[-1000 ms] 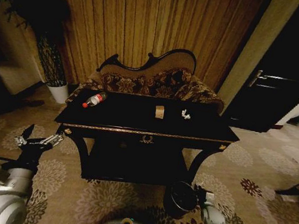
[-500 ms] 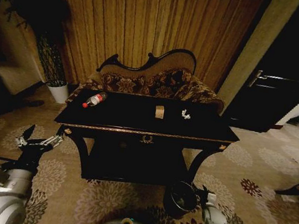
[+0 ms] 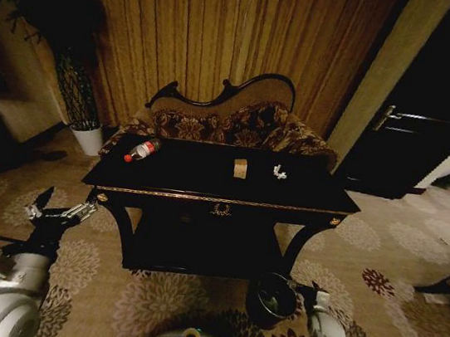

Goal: Move to the front of the table and place the trash on the table into the trash bin.

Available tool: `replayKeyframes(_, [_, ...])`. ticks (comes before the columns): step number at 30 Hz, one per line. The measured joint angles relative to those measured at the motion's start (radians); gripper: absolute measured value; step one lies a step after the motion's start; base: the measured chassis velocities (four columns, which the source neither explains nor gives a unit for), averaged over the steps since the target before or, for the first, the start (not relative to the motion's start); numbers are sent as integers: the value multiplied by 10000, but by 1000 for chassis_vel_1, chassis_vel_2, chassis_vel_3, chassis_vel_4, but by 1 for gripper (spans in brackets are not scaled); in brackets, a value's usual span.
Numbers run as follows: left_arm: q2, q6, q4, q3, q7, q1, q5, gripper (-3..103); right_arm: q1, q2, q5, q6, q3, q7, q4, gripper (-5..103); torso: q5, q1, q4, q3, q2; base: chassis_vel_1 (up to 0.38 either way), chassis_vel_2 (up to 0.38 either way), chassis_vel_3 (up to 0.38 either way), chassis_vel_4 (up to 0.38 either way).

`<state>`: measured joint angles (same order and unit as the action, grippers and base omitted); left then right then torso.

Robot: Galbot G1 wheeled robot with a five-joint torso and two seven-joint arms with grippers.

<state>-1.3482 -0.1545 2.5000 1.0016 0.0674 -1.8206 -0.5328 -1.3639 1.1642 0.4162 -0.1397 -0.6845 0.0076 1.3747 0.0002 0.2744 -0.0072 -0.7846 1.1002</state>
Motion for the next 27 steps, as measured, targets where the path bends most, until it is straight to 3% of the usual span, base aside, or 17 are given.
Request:
replayKeyframes(3, [-19, 3, 0, 0, -1, 14, -2, 100, -196, -60, 376, -292, -178, 29, 1083, 100, 1, 0, -3, 1, 0, 0, 0, 0, 0])
replayKeyframes(4, [-47, 5, -1, -18, 3, 23, -2, 100, -436, -115, 587, -509, -378, 31, 2228, 100, -8, 0, 4, 1, 0, 0, 0, 0, 0])
replayKeyframes(6, [-56, 5, -1, -34, 3, 27, -2, 100, -539, -127, 626, -556, -450, 29, 2706, 100, -6, 0, 1, 1, 0, 0, 0, 0, 0])
replayKeyframes(12, [-90, 15, -12, -66, 6, 116, 2, 100, -1284, -352, 791, -944, -609, 249, 6479, 100, -4, 0, -1, 1, 1, 0, 0, 0, 0])
replayKeyframes(18, [-75, 19, -31, -55, 9, 129, 1, 100, -1435, -426, 1044, -1197, -487, 454, 7802, 100, -3, 0, 0, 1, 1, 0, 0, 0, 0])
replayKeyframes(22, [-12, 19, -16, -30, 16, 132, -9, 100, -1515, -505, 1785, -1489, -305, 685, 9033, 100, -3, 0, -1, 1, 1, 0, 0, 0, 0])
replayKeyframes(27, [74, 19, -45, -41, 17, 197, -87, 100, -1443, -506, 2358, -1613, -282, 707, 9393, 100, -3, 0, -1, 1, 1, 0, 0, 0, 0])
